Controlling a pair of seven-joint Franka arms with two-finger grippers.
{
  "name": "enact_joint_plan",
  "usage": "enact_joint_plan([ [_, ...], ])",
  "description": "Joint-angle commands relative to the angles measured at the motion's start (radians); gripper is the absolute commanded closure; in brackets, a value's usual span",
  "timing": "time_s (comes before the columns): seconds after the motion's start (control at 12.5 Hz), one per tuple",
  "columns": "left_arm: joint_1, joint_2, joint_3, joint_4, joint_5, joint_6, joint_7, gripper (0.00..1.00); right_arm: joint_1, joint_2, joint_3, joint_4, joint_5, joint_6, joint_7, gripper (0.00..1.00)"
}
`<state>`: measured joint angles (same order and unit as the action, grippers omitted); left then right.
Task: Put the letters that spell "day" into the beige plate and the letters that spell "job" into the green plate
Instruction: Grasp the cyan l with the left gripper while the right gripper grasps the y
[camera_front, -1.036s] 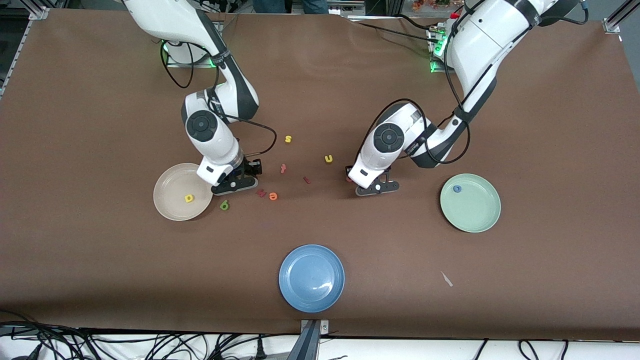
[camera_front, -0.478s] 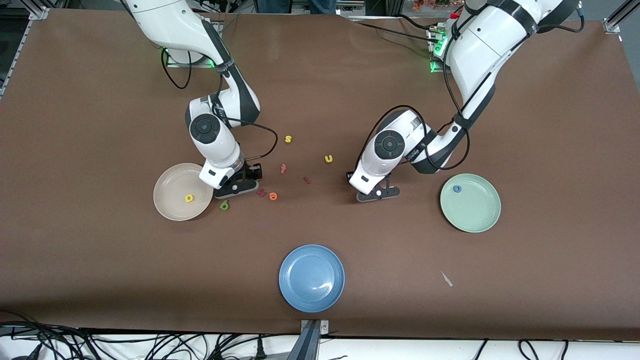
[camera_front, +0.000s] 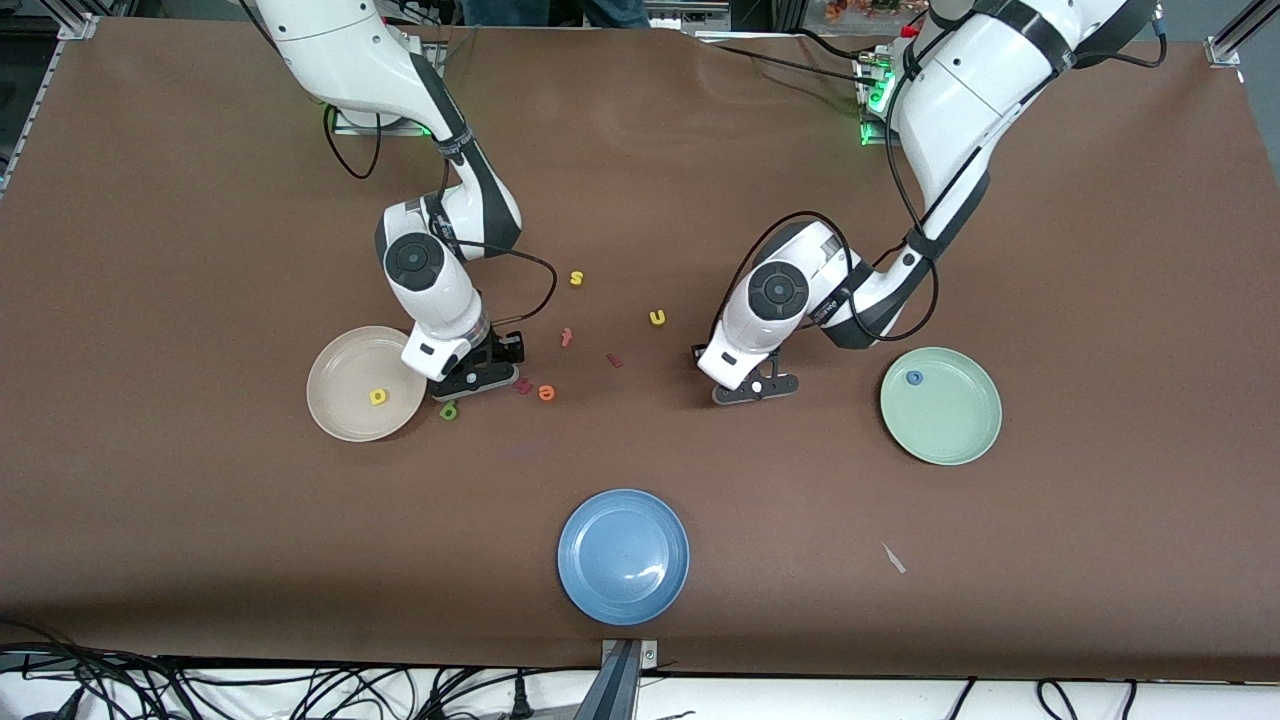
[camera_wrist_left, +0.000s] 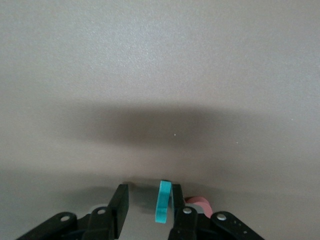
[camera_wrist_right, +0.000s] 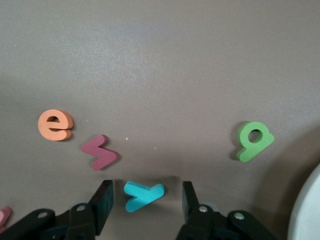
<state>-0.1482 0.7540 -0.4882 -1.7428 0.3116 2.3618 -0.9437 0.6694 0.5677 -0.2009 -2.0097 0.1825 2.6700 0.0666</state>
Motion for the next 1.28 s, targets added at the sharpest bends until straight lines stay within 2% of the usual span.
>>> enact_joint_plan([
  [0.0, -0.022, 0.013, 0.005, 0.023, 0.031, -0.007, -0.027, 0.59, -0.002, -0.006, 0.003, -0.040, 0.009, 0.059, -0.022, 0.36],
  [0.16, -0.028, 0.015, 0.005, 0.023, 0.027, -0.012, -0.027, 0.63, -0.002, -0.003, 0.003, -0.049, 0.011, 0.067, -0.021, 0.36],
  [0.32, -0.028, 0.016, 0.005, 0.023, 0.027, -0.012, -0.026, 0.74, -0.002, -0.003, 0.011, -0.060, 0.011, 0.077, -0.021, 0.36],
  [0.48, -0.028, 0.016, 0.005, 0.023, 0.027, -0.013, -0.023, 0.90, -0.002, -0.003, 0.014, -0.066, 0.011, 0.088, -0.011, 0.36],
  [0.64, -0.028, 0.016, 0.005, 0.023, 0.032, -0.016, -0.021, 1.00, -0.001, -0.005, 0.021, -0.064, 0.012, 0.088, -0.005, 0.36],
  [0.88, -0.013, -0.001, 0.004, 0.025, 0.034, -0.041, -0.014, 1.00, -0.001, -0.003, 0.028, -0.063, 0.012, 0.090, -0.005, 0.36],
  [1.12, 0.054, -0.100, -0.013, 0.029, 0.009, -0.172, 0.051, 1.00, -0.001, 0.000, 0.028, -0.064, 0.011, 0.099, -0.007, 0.38],
  [1.2, 0.102, -0.140, -0.029, 0.029, -0.029, -0.223, 0.093, 1.00, -0.002, 0.000, 0.028, -0.064, 0.011, 0.100, -0.013, 0.42],
])
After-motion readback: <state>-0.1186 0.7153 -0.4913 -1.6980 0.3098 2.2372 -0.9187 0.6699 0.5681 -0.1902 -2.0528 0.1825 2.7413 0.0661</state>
